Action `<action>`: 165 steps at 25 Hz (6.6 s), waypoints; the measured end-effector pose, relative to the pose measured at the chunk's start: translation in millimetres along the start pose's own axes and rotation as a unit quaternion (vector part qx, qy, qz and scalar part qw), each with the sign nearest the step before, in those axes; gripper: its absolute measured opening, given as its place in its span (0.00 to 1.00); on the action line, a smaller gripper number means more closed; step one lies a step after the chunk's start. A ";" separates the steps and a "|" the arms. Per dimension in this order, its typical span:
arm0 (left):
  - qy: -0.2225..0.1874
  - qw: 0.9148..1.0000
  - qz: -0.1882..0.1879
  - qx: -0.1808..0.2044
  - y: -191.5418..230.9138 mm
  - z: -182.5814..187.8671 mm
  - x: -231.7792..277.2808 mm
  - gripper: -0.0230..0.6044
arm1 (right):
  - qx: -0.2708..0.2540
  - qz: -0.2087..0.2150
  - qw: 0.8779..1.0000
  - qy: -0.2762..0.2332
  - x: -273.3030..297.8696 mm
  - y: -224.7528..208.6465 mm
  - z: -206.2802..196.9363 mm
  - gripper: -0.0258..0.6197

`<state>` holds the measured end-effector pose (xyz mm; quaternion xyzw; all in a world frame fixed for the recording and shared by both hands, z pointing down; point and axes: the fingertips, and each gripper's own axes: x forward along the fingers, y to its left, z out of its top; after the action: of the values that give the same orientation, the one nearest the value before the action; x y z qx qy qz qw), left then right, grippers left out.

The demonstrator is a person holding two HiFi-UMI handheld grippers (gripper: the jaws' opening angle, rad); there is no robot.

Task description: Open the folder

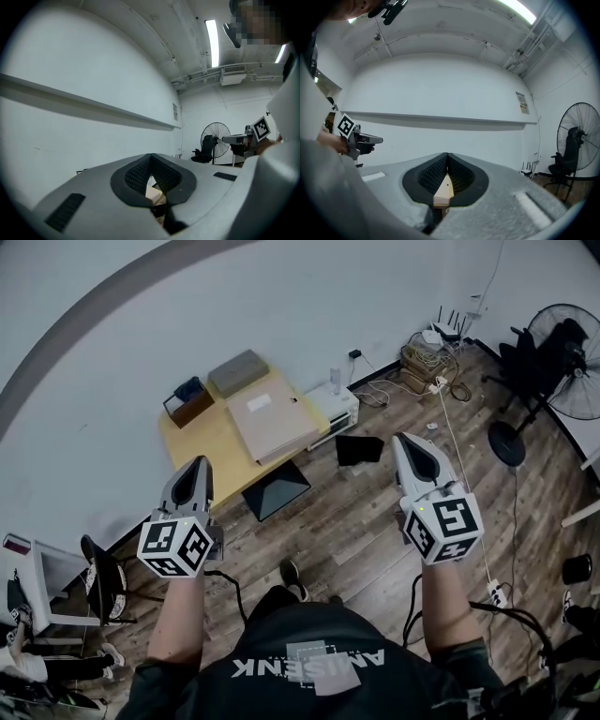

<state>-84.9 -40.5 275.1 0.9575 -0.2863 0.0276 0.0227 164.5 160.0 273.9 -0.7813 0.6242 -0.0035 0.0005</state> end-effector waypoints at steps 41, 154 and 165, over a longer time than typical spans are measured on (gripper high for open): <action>0.010 0.999 -0.028 -0.040 188.5 -42.3 210.9 0.04 | -0.031 -0.013 0.996 0.077 290.8 10.0 -21.3 0.08; 0.340 0.909 -0.029 0.241 0.2 -292.4 298.0 0.08 | 0.285 0.327 0.740 0.514 446.2 -38.5 -410.3 0.52; 0.239 0.959 0.090 0.127 51.0 -249.6 251.7 0.05 | 0.289 0.294 0.741 0.530 447.4 -43.6 -414.2 0.54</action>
<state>87.2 -206.1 542.1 0.8886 -0.3513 0.2932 -0.0336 303.2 -265.2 690.5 -0.3940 0.6914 -0.5967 -0.1039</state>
